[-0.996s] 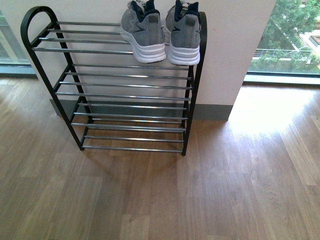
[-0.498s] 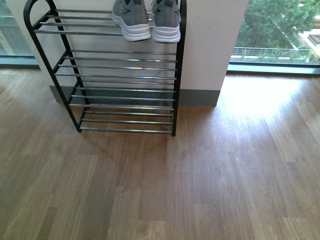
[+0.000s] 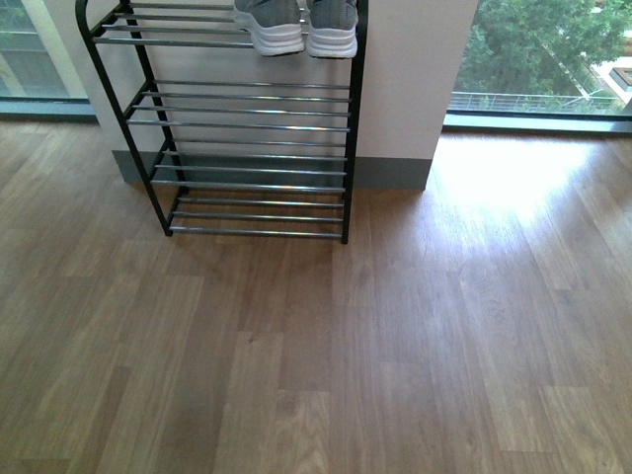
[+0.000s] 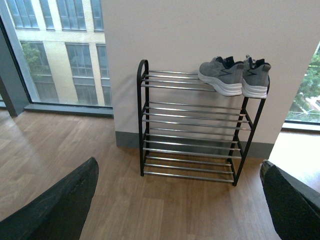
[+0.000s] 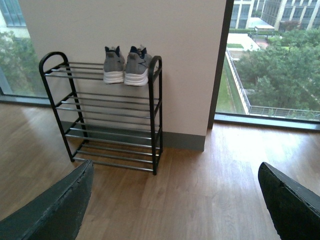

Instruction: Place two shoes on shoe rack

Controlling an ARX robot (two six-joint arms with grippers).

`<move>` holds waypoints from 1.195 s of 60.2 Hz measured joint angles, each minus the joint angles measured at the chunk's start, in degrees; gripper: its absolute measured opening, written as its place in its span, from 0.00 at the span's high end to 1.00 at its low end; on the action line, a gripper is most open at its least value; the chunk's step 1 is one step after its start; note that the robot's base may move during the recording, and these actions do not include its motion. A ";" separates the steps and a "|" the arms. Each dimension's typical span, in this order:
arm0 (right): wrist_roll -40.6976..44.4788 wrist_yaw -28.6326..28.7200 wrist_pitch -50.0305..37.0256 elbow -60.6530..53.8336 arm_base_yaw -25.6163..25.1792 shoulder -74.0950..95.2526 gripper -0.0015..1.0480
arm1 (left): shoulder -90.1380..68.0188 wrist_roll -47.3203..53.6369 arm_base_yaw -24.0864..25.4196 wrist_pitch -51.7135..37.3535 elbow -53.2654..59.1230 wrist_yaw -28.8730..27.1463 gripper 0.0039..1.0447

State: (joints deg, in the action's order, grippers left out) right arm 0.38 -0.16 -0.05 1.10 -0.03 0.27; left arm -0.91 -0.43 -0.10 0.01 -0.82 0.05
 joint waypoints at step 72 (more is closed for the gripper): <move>0.00 0.15 0.07 0.00 0.00 0.00 0.09 | 0.00 0.00 0.00 0.00 0.00 -0.04 0.09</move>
State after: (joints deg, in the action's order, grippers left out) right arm 0.38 -0.01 0.01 1.10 -0.03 0.27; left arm -0.91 -0.43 -0.10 0.01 -0.82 0.01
